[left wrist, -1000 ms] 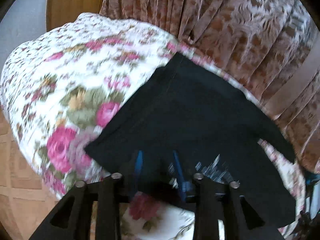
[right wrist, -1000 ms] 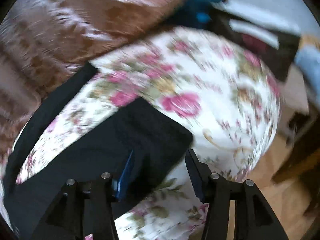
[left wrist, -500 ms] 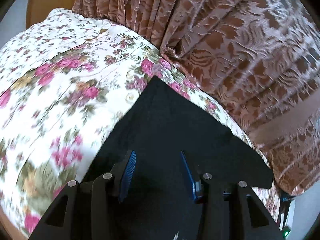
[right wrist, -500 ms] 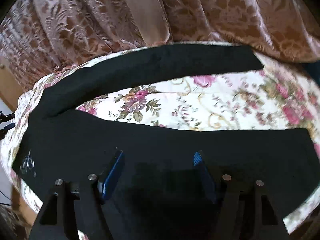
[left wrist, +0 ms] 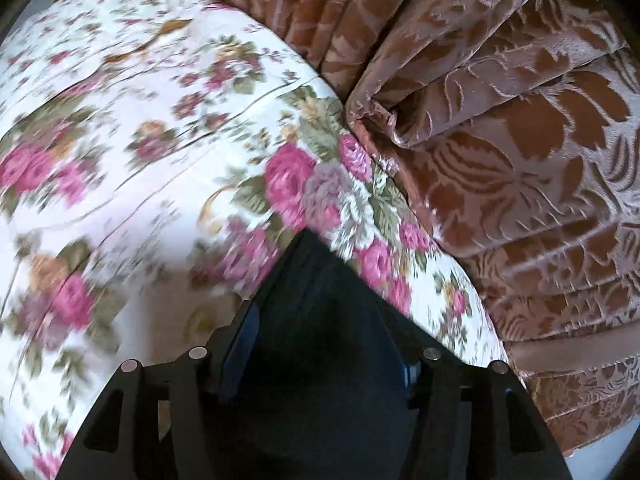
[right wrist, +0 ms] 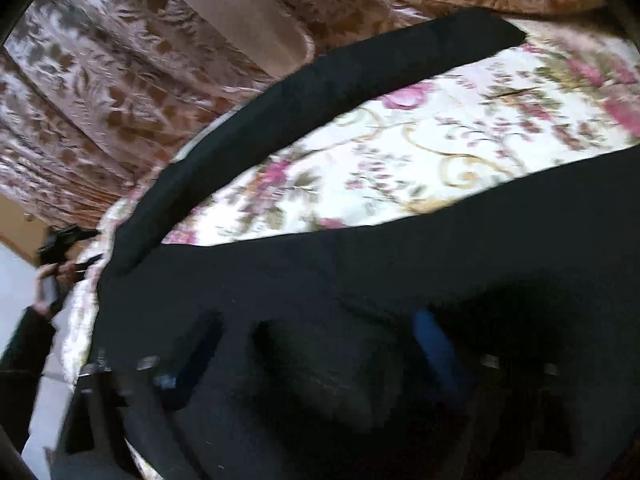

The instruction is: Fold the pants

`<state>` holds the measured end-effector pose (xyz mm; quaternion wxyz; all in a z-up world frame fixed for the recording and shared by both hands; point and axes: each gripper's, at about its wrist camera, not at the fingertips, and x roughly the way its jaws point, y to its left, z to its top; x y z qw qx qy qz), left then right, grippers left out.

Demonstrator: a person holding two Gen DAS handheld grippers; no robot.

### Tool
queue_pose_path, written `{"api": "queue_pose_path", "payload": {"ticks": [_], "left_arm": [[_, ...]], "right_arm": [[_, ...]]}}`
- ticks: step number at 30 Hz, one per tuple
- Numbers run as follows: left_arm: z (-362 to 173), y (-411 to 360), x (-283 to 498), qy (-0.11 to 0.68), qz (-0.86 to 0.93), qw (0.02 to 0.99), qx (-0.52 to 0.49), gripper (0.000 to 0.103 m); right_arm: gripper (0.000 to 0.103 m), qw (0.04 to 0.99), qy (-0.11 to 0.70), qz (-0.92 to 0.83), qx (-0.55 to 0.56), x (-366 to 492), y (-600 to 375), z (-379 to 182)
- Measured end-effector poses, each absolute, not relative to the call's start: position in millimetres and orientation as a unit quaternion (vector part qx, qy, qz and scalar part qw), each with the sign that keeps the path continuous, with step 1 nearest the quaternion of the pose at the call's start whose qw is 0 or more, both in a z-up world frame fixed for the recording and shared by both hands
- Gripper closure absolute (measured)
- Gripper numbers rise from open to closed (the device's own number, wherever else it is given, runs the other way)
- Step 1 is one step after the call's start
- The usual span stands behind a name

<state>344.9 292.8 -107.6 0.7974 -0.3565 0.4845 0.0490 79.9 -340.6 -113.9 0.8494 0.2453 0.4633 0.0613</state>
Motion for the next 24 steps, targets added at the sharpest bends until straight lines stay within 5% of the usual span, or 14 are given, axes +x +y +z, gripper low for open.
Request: {"api": "queue_pose_path", "payload": {"ticks": [6,9,11,24], "left_arm": [[-126,280,386,0.515,0.07,0.789,-0.327,0.05],[-126,267,389,0.521,0.075,0.798,-0.294,0.084],[-119,258,383,0.507,0.07,0.814,-0.276,0.092],[-16,217,221,0.364,-0.084,0.893,-0.251,0.095]], "right_arm": [[0.0,0.856,0.474,0.066,0.196,81,-329,-113],[0.0,0.858,0.472,0.06,0.194,82,-328,-114],[0.0,0.859,0.474,0.058,0.187,82,-327,-114],[0.003,0.846,0.504,0.061,0.166,90,-325,-102]]}}
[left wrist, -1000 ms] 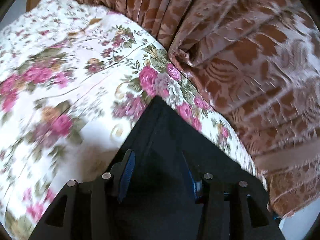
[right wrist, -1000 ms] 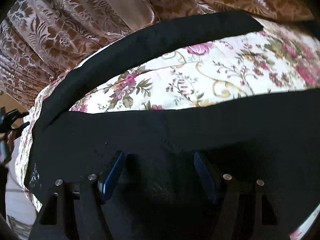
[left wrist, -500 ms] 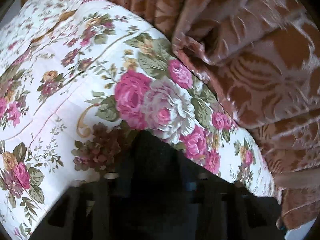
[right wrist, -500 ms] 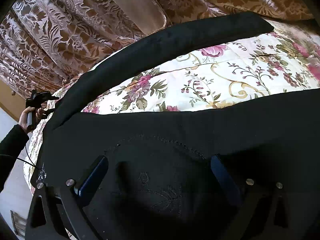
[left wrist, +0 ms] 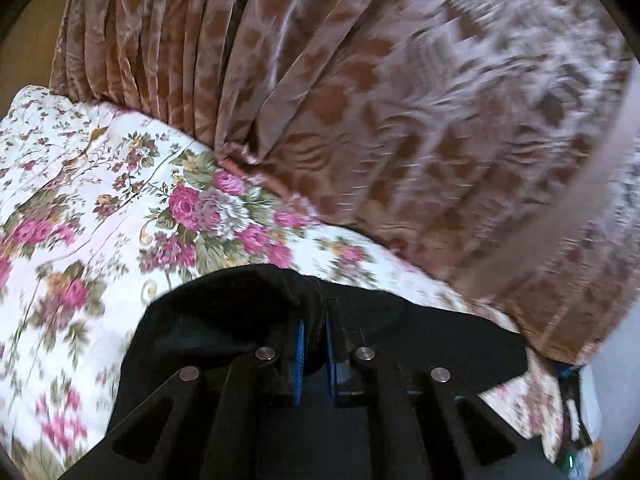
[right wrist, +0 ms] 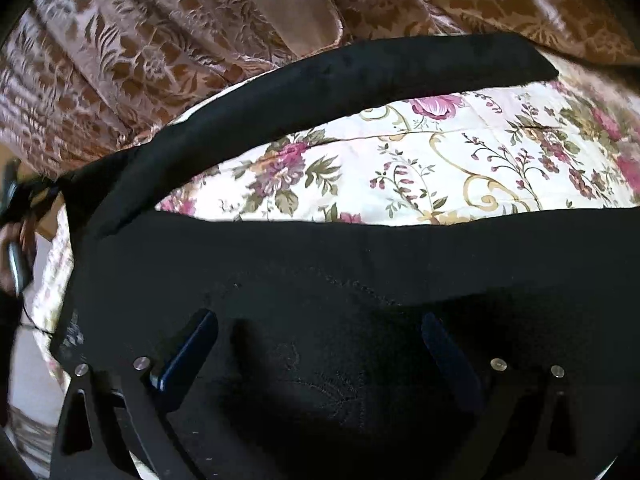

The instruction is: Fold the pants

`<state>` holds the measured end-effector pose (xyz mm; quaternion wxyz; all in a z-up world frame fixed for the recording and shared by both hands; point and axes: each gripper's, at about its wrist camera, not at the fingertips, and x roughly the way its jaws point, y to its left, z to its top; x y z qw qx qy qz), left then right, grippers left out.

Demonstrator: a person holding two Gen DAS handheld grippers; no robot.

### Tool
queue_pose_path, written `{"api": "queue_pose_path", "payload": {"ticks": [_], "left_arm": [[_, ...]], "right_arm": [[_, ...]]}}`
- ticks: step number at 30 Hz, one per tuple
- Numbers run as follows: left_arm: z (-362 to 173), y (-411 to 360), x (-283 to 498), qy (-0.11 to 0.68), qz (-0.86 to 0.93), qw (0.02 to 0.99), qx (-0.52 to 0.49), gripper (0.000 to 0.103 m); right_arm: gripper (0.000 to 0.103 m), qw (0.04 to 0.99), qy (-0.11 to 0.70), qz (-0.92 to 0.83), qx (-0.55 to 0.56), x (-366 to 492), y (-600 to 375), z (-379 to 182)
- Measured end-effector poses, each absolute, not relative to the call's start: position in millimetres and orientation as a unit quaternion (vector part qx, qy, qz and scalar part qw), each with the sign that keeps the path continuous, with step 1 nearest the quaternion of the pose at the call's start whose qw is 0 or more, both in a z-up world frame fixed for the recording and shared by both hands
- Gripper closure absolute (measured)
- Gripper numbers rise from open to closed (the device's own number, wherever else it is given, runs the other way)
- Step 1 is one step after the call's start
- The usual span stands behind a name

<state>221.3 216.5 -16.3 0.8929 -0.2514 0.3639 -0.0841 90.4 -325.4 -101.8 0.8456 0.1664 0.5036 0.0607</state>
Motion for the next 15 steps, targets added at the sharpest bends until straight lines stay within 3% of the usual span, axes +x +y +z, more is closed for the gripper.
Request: {"api": "queue_pose_path", "payload": {"ticks": [7,10,15], "left_arm": [[-1,209,128,0.325,-0.129,0.908,-0.23,0.095],[0,200,99,0.32,-0.141,0.912,-0.213,0.096],[-13,190,74,0.325,-0.152,0.908,-0.215,0.096]], "right_arm": [[0.017,0.842,0.474,0.099,0.236,121,-329,-73],[0.027,0.828,0.478,0.131,0.262,156,-316,-65],[0.029,0.81,0.475,0.17,0.299,227,-283,-53]]}}
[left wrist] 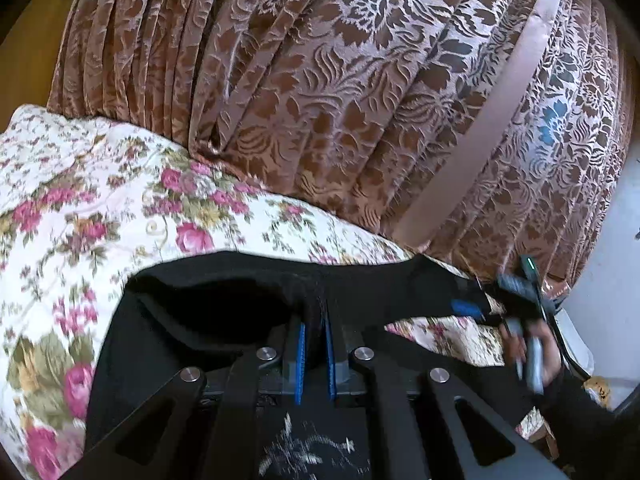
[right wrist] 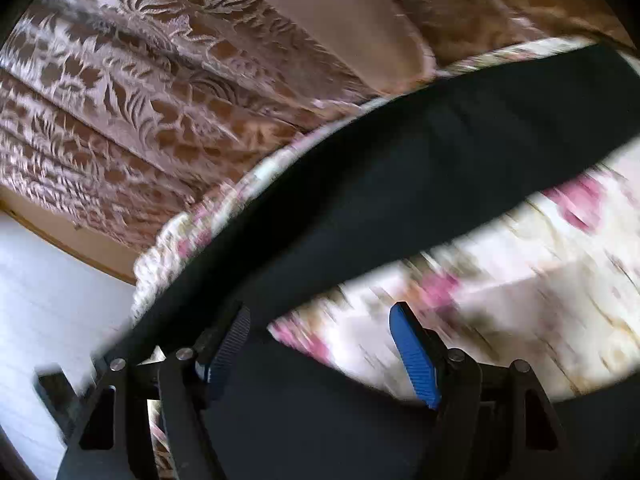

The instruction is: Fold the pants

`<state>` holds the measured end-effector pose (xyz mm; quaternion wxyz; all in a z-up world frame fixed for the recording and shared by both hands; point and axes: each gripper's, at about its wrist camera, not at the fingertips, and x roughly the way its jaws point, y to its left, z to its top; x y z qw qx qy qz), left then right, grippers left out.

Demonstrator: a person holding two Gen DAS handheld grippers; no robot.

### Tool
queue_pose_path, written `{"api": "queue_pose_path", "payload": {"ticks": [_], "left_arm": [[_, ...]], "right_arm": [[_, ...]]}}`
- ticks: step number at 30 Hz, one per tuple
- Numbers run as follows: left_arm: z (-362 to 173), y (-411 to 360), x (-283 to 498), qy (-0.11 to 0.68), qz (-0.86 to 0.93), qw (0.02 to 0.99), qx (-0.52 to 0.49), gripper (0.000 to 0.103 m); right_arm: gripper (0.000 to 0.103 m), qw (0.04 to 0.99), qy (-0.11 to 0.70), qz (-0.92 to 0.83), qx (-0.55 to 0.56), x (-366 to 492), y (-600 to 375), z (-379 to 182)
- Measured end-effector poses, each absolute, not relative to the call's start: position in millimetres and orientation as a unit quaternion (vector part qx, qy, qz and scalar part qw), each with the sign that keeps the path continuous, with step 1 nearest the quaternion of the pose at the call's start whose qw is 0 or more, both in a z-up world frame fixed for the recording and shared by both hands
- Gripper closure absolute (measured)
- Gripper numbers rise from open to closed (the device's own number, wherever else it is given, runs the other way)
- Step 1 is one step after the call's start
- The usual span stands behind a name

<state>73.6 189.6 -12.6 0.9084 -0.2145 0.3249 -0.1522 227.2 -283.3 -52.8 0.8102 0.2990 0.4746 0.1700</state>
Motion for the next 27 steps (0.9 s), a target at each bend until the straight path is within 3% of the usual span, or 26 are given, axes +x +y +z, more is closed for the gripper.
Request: {"api": "queue_pose_path", "payload": {"ticks": [5,6,9,12,13,21,27], "left_arm": [[-25,187,62,0.339,-0.156,0.899,-0.227,0.096],[-27,187,61,0.341,-0.155,0.899,-0.225,0.096],[-25,189,64,0.342,-0.155,0.899,-0.226,0.096],[-21,197,80,0.34,-0.139,0.902,-0.226,0.096],[-18,200,87,0.339,-0.132,0.904,-0.225,0.096],[16,248,154,0.298,-0.087,0.915,-0.256,0.096],[16,260,139,0.3,-0.078,0.915,-0.259,0.096]], "right_arm": [[0.03,0.792,0.478,0.164,0.343,291,-264,-52],[0.034,0.785,0.49,0.15,0.348,305,-261,-58],[0.055,0.779,0.508,0.111,0.351,332,-259,-69],[0.088,0.78,0.529,0.075,0.325,351,-259,-81],[0.092,0.782,0.529,0.068,0.321,354,-260,-82],[0.094,0.825,0.448,0.139,0.316,307,-272,-28],[0.094,0.847,0.389,0.218,0.288,219,-273,13]]}}
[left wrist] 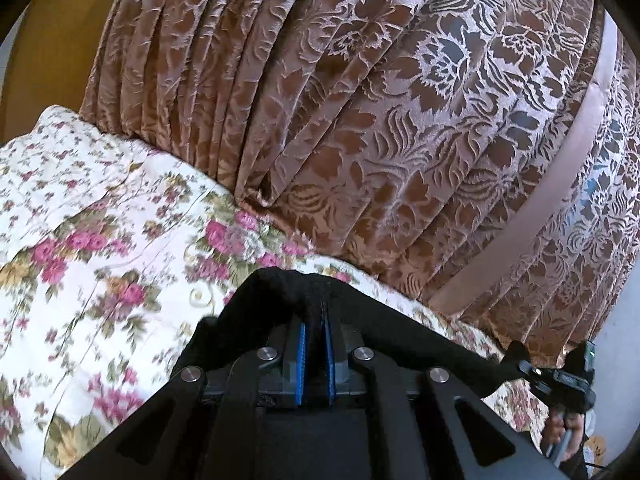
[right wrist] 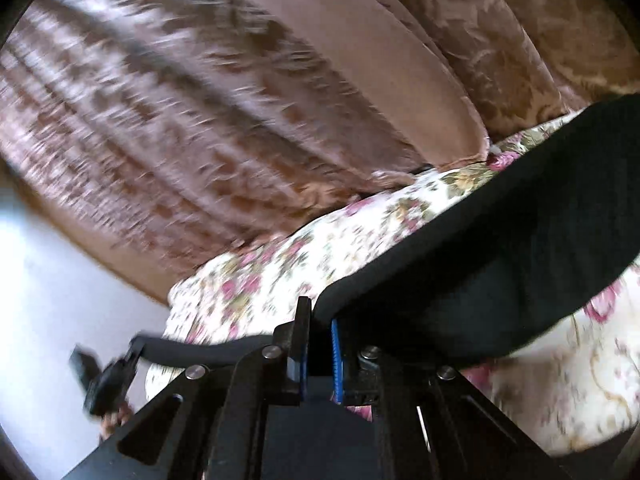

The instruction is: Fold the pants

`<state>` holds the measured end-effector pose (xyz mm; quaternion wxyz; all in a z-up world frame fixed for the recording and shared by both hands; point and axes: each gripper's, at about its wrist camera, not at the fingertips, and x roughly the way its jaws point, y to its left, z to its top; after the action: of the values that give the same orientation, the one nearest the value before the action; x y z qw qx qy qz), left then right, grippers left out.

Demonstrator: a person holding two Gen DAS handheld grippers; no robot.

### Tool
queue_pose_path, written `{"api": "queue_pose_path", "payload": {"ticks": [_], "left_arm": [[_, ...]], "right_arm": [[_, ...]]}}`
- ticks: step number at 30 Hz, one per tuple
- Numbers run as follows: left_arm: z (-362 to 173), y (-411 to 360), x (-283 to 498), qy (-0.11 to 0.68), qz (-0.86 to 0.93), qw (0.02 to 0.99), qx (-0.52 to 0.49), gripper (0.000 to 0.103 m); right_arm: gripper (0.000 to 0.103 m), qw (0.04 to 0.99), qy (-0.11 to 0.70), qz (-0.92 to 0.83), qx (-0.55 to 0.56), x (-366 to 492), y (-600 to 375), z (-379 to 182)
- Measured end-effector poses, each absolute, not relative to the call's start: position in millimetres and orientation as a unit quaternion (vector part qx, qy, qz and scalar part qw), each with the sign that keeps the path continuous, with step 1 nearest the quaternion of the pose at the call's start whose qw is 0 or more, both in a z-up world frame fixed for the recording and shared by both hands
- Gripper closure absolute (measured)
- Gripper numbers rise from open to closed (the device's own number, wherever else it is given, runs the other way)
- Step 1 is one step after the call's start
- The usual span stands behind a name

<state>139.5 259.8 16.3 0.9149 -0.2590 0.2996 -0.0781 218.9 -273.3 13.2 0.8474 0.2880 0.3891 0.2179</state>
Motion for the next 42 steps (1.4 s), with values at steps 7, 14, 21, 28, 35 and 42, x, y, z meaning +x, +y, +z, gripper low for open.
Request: {"api": "queue_pose_path", "payload": {"ticks": [7,14,21,28,35,42], "left_arm": [[-25,265,78,0.343,-0.054,0.894,-0.283,0.096],[-82,273,20,0.389,-0.021,0.861,-0.328,0.094],[-110,290,-22,0.37,-0.043,0.797,-0.475,0.074],[-99,288,-8,0.342,-0.052,0.773,-0.532,0.048],[-94,285,39,0.396,0.008,0.795,-0.46,0.091],[-61,287,32,0.368,-0.022,0.828,-0.422,0.092]], "right_arm": [[0.095,0.834,0.417,0.246,0.263,122,-258,-15],[0.096,0.808,0.472,0.228,0.267,67,-244,-76],[0.096,0.805,0.49,0.209,0.261,52,-242,-104],[0.096,0.812,0.489,0.205,0.246,54,-239,-106],[0.096,0.819,0.479,0.205,0.239,53,-238,-99],[0.097,0.839,0.438,0.213,0.242,32,-246,-65]]}}
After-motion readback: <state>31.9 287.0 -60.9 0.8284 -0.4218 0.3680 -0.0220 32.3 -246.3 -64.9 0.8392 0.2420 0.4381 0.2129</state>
